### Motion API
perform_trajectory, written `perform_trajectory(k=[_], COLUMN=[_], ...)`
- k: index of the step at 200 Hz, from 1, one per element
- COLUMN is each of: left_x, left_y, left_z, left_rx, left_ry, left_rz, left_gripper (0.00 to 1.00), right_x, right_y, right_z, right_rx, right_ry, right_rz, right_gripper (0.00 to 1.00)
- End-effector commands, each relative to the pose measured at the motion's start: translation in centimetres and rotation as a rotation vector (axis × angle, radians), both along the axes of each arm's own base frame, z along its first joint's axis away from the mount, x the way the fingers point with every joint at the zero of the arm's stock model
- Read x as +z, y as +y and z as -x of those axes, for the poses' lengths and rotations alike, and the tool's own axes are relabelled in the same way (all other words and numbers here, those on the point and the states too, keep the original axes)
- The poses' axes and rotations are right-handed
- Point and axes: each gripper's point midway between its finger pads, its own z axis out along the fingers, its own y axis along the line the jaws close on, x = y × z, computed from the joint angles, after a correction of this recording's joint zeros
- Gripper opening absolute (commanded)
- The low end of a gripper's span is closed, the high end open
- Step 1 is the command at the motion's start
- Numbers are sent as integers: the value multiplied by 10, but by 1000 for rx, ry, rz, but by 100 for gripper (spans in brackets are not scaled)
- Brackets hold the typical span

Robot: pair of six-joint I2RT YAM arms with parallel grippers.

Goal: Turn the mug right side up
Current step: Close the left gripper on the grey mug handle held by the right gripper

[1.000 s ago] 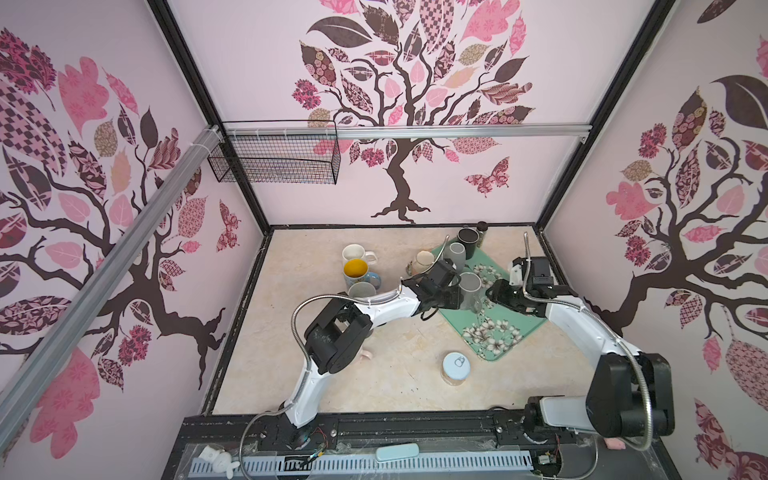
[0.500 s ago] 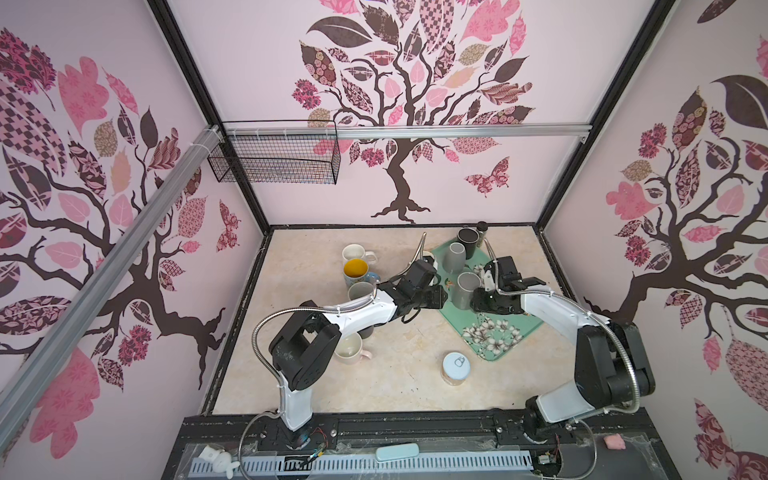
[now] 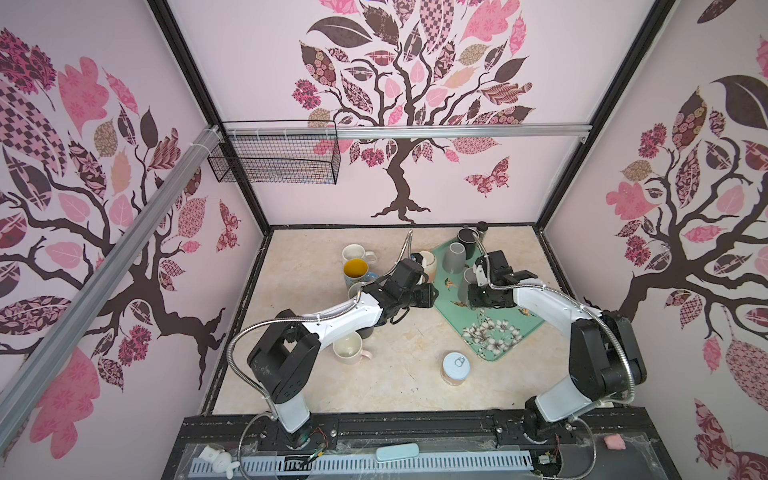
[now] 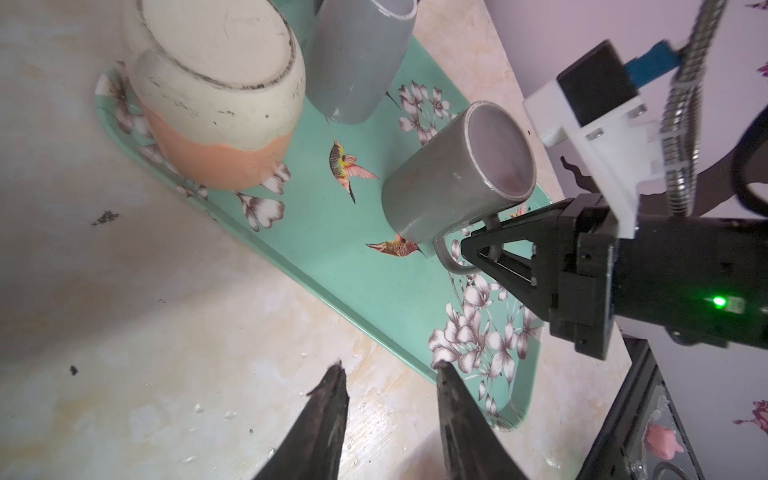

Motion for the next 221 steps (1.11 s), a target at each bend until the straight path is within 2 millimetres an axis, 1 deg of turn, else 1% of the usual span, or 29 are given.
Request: perform_trajectory(k=[1, 23, 49, 69, 89, 93, 107, 120, 144, 165, 180, 205, 221], left_x=[19, 32, 29, 26, 26, 30, 30, 34, 49, 49, 47, 43, 45], left_y=[14, 27, 47, 53, 49, 47, 42, 35, 22, 15, 12, 7, 7], left_z=[1, 2, 1, 3, 5, 3, 2, -1, -8, -13, -15, -16, -20], left_rx=[10, 42, 148, 215, 255, 257, 276, 273, 230, 216, 208, 204, 205], left_ry=[-57, -18, 145, 242, 330, 333, 389, 424, 455, 487, 509, 553, 553], left_rz=[33, 128, 313, 404, 502, 540, 631, 709, 834, 893, 927, 963, 995], left_gripper=[42, 43, 45, 48, 47, 47, 48, 48, 49, 50, 50, 50, 49], right_x=[49, 77, 110, 128, 148, 151, 165, 177, 192, 199, 199, 202, 205], right_y=[10, 29, 54, 65, 76, 78, 85, 91, 106, 119, 126, 130, 133], right_z=[-14, -16, -18, -21, -23, -24, -24, -24, -21, -17, -15, -14, -13], right_rx=[-3, -10, -39, -68, -78, -81, -91, -93, -77, -62, -61, -73, -74], right_ry=[-134, -197, -262, -290, -313, -316, -335, -349, -355, -344, -334, -325, -320], right_rz=[-74, -226, -469, -612, -741, -767, -856, -917, -993, -1049, -1077, -1135, -1164], right_gripper=[0, 0, 0, 0, 0, 0, 0, 0, 0, 0, 0, 0, 0])
